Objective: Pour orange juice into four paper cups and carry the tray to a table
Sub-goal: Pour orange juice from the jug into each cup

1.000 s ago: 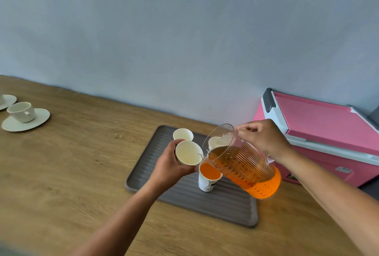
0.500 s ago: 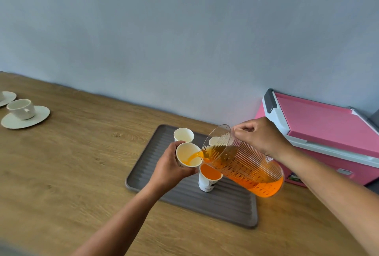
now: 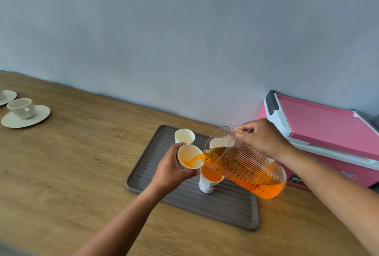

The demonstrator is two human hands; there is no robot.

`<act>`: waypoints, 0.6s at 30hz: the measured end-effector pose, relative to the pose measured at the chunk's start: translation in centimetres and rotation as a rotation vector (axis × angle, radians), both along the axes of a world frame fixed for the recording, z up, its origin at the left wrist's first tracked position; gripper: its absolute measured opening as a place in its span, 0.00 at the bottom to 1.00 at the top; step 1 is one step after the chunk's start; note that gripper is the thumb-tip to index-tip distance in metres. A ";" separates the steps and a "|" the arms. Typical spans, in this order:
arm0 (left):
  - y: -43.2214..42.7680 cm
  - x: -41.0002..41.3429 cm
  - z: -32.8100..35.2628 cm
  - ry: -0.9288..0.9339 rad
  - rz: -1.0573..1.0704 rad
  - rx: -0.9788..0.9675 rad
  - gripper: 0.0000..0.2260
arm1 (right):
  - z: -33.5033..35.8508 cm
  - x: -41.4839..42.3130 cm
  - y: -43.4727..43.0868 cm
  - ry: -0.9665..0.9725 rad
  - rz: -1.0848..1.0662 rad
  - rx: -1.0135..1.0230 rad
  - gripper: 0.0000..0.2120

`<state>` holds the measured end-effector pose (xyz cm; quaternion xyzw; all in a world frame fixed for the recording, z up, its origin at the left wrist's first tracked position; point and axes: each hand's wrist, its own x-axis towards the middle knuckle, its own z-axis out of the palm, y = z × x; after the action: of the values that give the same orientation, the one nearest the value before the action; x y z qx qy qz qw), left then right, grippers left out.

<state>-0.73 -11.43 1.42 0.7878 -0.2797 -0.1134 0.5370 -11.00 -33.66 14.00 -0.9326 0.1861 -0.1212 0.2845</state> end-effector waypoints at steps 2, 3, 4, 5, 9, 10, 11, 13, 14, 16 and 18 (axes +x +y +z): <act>0.0 0.0 -0.1 0.002 -0.001 0.002 0.36 | 0.0 0.1 0.0 0.003 -0.001 -0.002 0.13; -0.1 0.1 -0.1 0.004 -0.001 0.001 0.35 | 0.1 0.1 0.1 0.005 0.000 -0.002 0.13; -0.1 0.1 -0.2 0.005 -0.002 0.001 0.35 | 0.1 0.1 0.1 0.006 0.001 -0.003 0.12; -0.1 0.1 -0.2 0.003 -0.003 0.002 0.35 | 0.1 0.1 0.2 0.007 0.002 -0.004 0.12; 0.0 0.2 -0.4 0.004 -0.009 0.004 0.35 | 0.2 0.1 0.5 0.009 0.011 -0.003 0.09; 0.0 0.2 -0.4 0.004 -0.009 0.005 0.35 | 0.2 0.2 0.5 0.012 0.013 -0.006 0.09; -0.1 0.2 -0.4 0.004 -0.010 0.006 0.35 | 0.2 0.2 0.6 0.014 0.016 -0.010 0.08; -0.1 0.2 -0.5 0.007 -0.011 0.007 0.34 | 0.2 0.3 0.6 0.019 0.017 -0.014 0.08; 0.0 0.2 -0.5 0.008 -0.012 0.008 0.34 | 0.2 0.3 0.6 0.021 0.017 -0.014 0.08; 0.0 0.3 -0.5 0.011 -0.011 0.012 0.34 | 0.2 0.3 0.7 0.021 0.022 -0.010 0.09; 0.0 0.3 -0.6 0.019 -0.010 0.010 0.33 | 0.2 0.4 0.8 0.019 0.021 -0.008 0.09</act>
<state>-0.43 -11.42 0.87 0.7881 -0.2781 -0.1248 0.5348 -10.61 -32.82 14.22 -0.9368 0.1784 -0.1101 0.2801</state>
